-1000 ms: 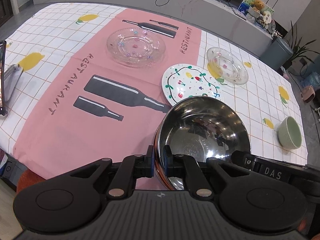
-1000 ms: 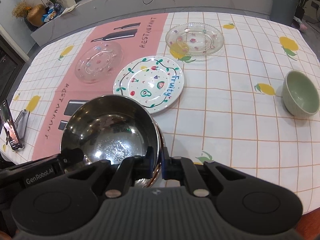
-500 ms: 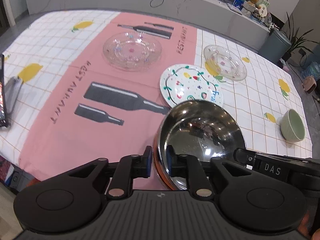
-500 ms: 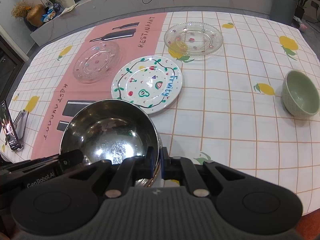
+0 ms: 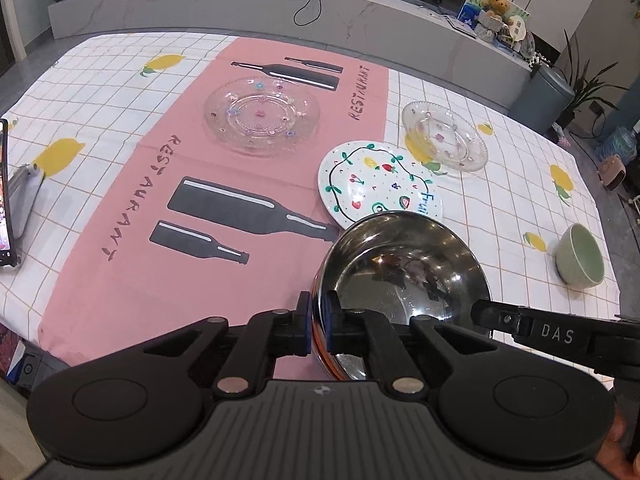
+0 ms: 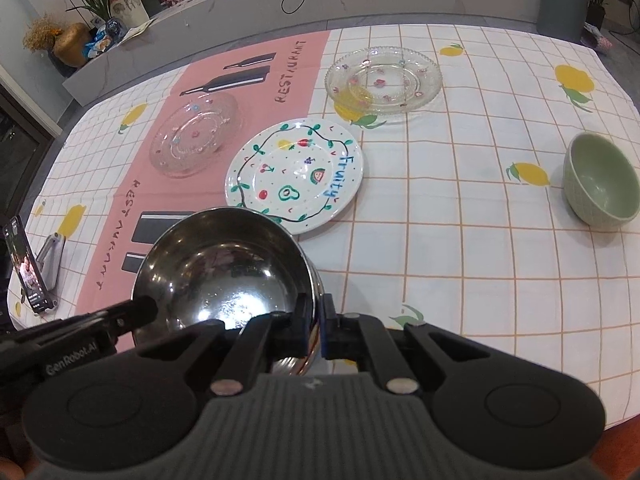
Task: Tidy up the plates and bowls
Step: 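Carry the stacked steel bowls with both grippers beside the painted plate and set down, then move both grippers to the pale green bowl and close them on its rim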
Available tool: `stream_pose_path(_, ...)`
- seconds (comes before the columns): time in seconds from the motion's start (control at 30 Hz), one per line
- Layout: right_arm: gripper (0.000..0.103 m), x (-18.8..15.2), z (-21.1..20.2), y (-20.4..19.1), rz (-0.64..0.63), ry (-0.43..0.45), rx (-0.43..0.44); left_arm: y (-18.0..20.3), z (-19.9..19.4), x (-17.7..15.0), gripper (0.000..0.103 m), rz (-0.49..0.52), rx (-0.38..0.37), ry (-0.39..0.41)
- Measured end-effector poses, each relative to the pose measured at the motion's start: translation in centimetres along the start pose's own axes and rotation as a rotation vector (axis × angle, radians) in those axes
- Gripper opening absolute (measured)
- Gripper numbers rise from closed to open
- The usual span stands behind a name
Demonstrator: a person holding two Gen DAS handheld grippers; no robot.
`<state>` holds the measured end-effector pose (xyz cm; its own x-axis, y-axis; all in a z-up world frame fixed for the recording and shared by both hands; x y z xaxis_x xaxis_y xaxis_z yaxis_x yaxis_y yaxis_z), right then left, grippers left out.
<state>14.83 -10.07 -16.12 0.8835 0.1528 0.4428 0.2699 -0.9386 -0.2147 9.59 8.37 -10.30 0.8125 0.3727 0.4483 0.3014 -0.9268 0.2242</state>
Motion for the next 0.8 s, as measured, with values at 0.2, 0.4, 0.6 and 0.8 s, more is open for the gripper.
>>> stream_pose_path(0.2, 0.007, 0.1, -0.6, 0.1, 0.010, 0.011, 0.014, 0.7, -1.5, 0.7, 0.009, 0.039, 0.007, 0.042)
stream_pose_path(0.4, 0.016, 0.7, -2.9, 0.8, 0.011, 0.092, -0.006, 3.1, -3.0, 1.3, 0.009, 0.111, -0.013, 0.089)
stream_pose_path(0.6, 0.019, 1.4, -5.9, 3.8, 0.079, 0.228, -0.059, 7.0, -3.6, 1.8, 0.009, 0.172, -0.087, 0.114)
stream_pose_path(0.8, 0.020, 1.5, -8.2, 9.0, 0.160, 0.308, -0.148, 12.8, -4.2, 1.8, 0.016, 0.286, -0.187, 0.177)
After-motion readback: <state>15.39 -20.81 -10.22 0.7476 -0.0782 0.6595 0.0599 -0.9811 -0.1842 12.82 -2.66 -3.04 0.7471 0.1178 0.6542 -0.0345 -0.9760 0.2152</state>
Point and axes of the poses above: each gripper's, at about its wrist camera, not at the fingertips, and z roughly the way its jaws point, y to its right, x to its top, the point moved 5 cm from there along z, roughly the way its jaws point, and after that the axes turned 7 degrees about -z, right-handed, at the moved point
